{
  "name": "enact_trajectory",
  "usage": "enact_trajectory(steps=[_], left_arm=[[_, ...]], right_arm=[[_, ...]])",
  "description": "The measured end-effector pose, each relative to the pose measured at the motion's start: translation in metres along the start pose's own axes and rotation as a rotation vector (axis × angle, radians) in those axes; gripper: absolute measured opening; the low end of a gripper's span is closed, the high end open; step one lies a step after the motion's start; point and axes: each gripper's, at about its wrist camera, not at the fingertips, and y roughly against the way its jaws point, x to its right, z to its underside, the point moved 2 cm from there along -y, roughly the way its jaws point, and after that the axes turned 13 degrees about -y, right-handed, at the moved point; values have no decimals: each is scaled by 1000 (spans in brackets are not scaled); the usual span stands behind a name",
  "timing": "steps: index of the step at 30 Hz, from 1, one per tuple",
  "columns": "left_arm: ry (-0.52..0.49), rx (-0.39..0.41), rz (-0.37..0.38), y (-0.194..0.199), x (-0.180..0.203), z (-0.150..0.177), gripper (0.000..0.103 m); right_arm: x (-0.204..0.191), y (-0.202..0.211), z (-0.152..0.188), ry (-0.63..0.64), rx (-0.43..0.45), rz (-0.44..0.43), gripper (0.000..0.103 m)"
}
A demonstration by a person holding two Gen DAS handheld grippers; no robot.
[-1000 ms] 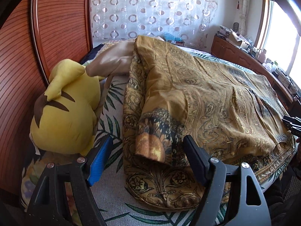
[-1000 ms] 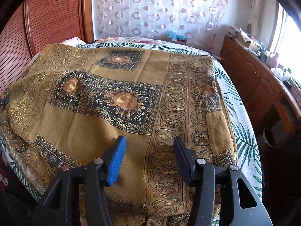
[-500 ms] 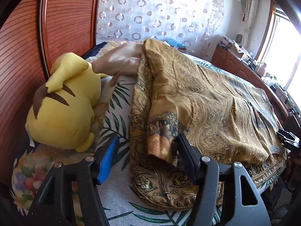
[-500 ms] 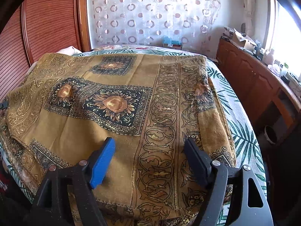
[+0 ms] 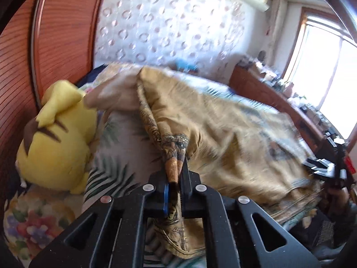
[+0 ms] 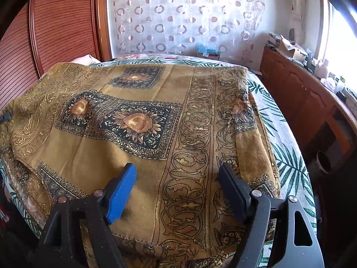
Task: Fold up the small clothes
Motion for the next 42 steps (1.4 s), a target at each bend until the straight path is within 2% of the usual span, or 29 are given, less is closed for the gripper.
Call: enact_trajectory(steps=[6,10,21,32,36,37,39,40,41,42], left_arm=[[-78,79,61,8,37,-40,8],[-122,113,129,2,68,-69,8],[-304,166,313,-18,173,-142,8],[-424,197,449,-13,262,-177,8],[-434,190,455,-21,287,-186,8],[-444,183,442,-25,290,-185,10],[-459,167,441,-30,291,-181,28],[-459,168,440,-30,289,-179,47],[-461,173,431,-30,288,-177,54],[-463,176,419,-29,283,-175,56]], right_arm=[[4,4,-1,-3,-8,-13,78],[15,15,-1,-30,9,-20,78],[41,49,-1,-81,91,-10,78],[52,59,3,-127,140,1,78],[50,60,5,-138,157,-1,78],[50,61,7,-141,158,0,78],[51,61,8,-143,163,2,78],[50,62,9,-145,163,4,78],[50,63,10,-145,164,5,78],[50,63,10,-145,164,6,78]])
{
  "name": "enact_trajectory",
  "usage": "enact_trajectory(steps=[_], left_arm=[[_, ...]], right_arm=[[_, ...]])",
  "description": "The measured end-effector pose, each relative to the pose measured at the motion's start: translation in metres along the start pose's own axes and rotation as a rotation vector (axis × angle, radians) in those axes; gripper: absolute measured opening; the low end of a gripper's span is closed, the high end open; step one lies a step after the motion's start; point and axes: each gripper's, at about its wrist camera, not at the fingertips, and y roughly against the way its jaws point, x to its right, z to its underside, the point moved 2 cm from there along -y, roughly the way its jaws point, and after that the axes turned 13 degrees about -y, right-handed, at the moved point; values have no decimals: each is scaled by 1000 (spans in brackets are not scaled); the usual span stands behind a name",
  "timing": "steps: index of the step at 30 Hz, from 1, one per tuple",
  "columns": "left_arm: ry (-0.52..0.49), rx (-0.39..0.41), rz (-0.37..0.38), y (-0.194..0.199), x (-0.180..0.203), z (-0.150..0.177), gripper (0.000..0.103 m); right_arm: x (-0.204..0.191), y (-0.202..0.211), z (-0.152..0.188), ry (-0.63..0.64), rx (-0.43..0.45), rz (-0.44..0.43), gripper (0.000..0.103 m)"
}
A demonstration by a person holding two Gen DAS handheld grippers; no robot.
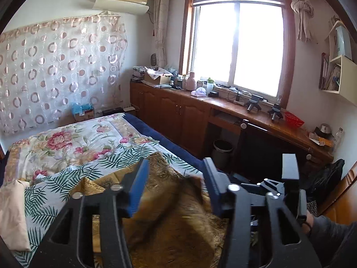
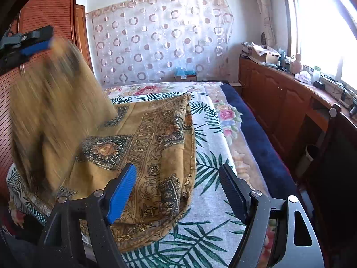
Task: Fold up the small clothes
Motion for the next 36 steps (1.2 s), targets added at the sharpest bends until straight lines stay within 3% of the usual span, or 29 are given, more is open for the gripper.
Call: enact_trajectory(steps=[2,5,14,23,36], left_arm=[[3,-2,-19,4,-2,3,63],[15,-1,-77,15,-16,13,66],[90,-101,-198,30,-55,79,67],[171,-193,-298,37,-81,135,67],[226,-230,-357,51,-104,170,67]], right_arm=[[0,0,1,1,0,6,78],[2,-1,-1,-4,3,7,78],[-10,-11,-2,27,-14,-13,78],[-47,-34,-8,92,-40,-59,78],[-105,-80,-24,221,-97,-157,78]])
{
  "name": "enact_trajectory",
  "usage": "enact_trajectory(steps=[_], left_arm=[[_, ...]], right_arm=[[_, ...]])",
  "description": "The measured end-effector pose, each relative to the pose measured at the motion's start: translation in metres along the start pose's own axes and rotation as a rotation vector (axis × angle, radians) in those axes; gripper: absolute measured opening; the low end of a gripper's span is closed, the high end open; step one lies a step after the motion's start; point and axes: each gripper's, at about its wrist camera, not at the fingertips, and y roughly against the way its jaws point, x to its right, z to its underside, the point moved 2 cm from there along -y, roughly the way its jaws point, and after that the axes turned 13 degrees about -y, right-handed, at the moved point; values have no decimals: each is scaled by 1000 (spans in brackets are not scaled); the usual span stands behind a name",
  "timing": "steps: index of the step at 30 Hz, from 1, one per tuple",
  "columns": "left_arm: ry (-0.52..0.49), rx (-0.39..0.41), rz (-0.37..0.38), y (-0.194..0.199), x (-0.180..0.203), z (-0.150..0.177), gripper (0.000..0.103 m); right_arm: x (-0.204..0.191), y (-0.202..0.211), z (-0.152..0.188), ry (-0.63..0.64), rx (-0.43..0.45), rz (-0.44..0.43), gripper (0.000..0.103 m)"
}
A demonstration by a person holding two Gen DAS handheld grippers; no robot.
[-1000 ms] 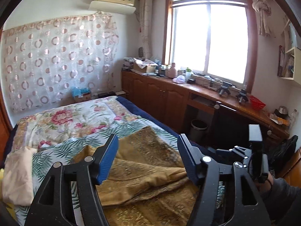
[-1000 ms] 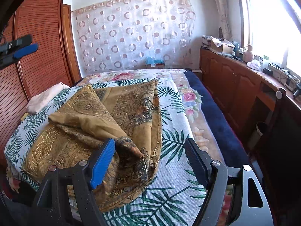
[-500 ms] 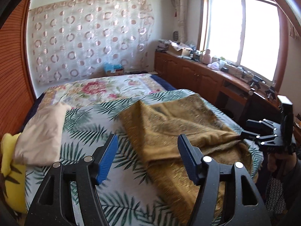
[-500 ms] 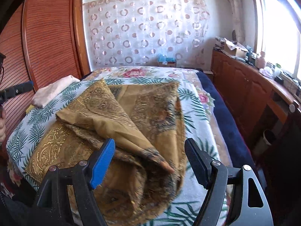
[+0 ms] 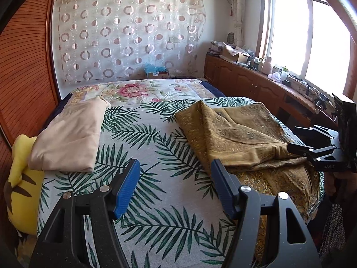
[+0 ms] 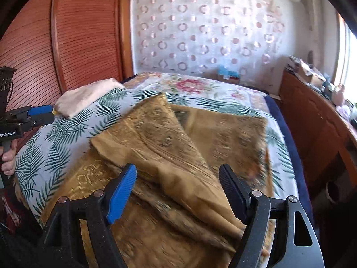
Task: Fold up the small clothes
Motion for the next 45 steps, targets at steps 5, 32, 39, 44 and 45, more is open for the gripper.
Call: enact_trajectory(steps=[5,32,39,44,45], left_arm=[[8,-4,-6,1,-6,4,67],[18,-8,18,0,-3,14,67],[8,-8,22,-1,1,13,67],[10,-9,24,-1,2,13,67],[10,-9,25,-1,3,13,67]], right_arm=[[-14,-20,-13,54,-54,-53,78],[-31,-90,-43,255,-247,-78,72],[-39,-88,-31,311,-242,-64,58],[-35,-79,-37,323,-195,-66,11],[-34,-75,-39,321,-182,-76,10]])
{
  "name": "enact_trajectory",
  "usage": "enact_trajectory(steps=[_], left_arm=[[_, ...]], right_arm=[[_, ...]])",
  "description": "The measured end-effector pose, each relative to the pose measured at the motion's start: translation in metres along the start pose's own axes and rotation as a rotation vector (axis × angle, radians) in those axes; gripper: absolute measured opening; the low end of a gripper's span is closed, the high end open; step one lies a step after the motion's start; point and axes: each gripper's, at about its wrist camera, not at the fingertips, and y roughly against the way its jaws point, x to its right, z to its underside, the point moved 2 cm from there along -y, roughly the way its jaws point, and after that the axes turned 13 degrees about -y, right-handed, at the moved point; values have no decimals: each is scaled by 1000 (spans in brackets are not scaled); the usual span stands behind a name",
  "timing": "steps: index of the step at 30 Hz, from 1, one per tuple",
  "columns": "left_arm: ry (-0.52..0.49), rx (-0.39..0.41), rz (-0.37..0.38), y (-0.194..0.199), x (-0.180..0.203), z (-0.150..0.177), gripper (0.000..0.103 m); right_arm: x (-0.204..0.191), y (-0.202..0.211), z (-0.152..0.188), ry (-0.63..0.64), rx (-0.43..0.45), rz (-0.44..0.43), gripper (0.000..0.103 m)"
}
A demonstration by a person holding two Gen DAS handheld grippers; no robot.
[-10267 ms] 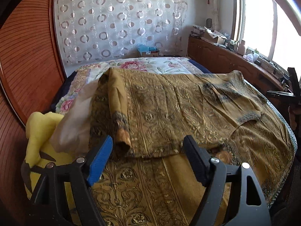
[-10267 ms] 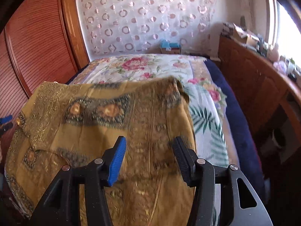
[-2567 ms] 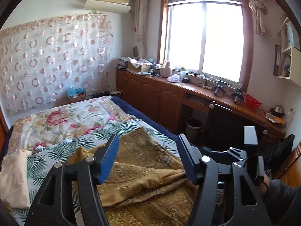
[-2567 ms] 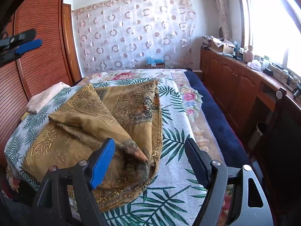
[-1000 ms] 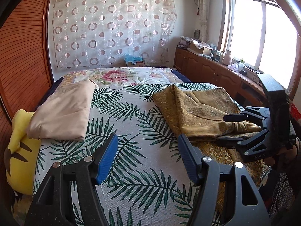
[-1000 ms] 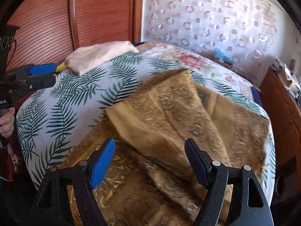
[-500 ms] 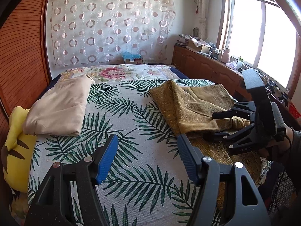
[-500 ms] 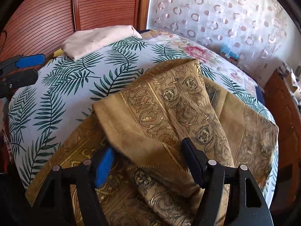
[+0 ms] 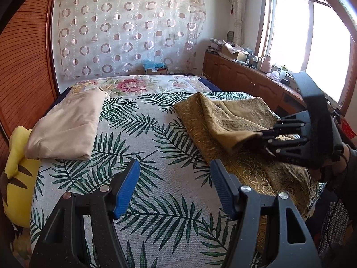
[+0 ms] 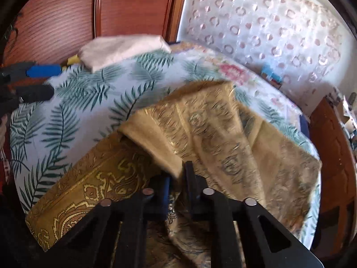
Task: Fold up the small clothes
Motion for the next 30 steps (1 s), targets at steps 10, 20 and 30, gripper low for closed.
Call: enact_trajectory(steps=[10,20,30], left_arm=[[-10,-4,2,-1,8,1,67],[-30,-23,27,-8,20,2,67],[-66,-36,80,-16,46,1,67]], right_arm=[[89,38,-29,-193,151,163,8],[164,23,-28,-448,121,319,37],[120,47,29,-406,86,207,39]])
